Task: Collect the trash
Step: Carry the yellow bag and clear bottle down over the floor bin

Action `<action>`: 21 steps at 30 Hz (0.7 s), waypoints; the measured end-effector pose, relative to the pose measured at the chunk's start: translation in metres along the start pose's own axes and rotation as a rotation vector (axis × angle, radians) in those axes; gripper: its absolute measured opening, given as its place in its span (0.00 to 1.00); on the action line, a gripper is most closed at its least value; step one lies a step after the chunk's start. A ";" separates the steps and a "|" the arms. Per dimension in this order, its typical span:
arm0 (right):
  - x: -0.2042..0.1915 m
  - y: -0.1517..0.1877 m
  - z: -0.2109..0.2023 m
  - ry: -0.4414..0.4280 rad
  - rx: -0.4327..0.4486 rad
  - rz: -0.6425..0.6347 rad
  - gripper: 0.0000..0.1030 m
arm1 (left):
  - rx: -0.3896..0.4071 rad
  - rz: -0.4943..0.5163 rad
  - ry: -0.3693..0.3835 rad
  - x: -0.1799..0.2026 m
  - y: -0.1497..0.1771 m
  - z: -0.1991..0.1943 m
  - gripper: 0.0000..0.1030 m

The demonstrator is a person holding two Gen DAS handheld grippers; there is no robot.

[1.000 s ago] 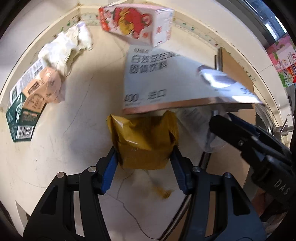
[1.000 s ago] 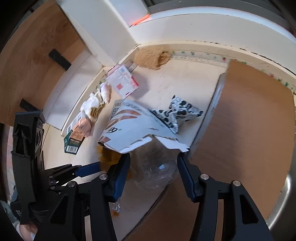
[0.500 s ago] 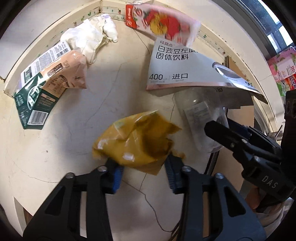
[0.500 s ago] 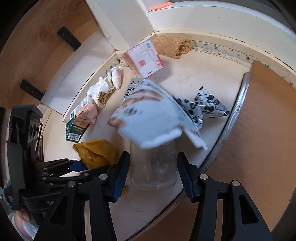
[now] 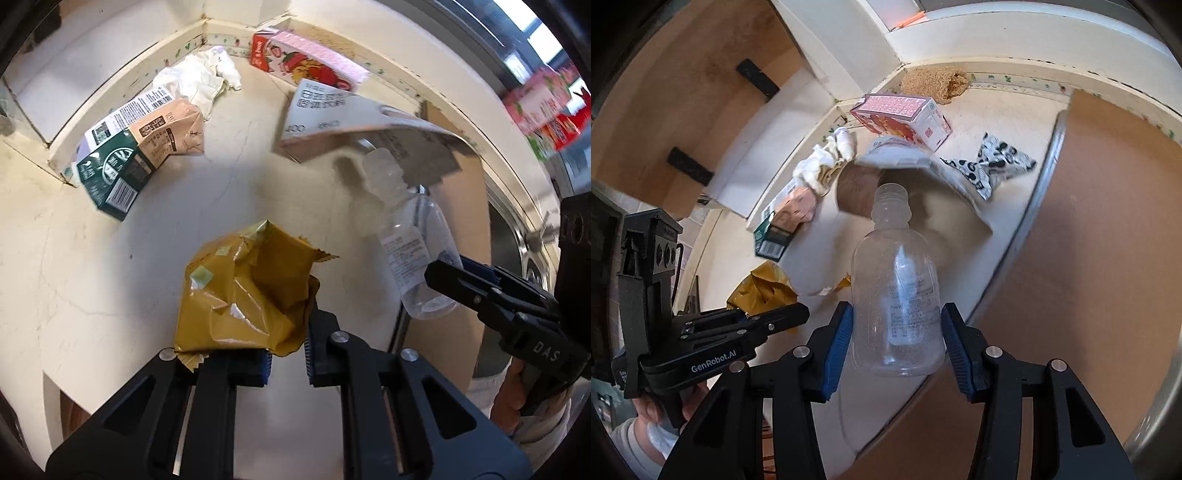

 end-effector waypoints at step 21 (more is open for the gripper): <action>-0.127 0.188 -0.063 0.077 0.228 0.131 0.47 | 0.115 0.327 0.128 -0.035 0.157 -0.113 0.10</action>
Point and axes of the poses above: each gripper's, at about its wrist camera, not at the fingertips, and z roughly the way its jaws point, x to its right, y to its underside, the point moved 10 cm from there along z, roughly the way its jaws point, and after that the axes turned 15 degrees about -y, right-handed, at the moved point
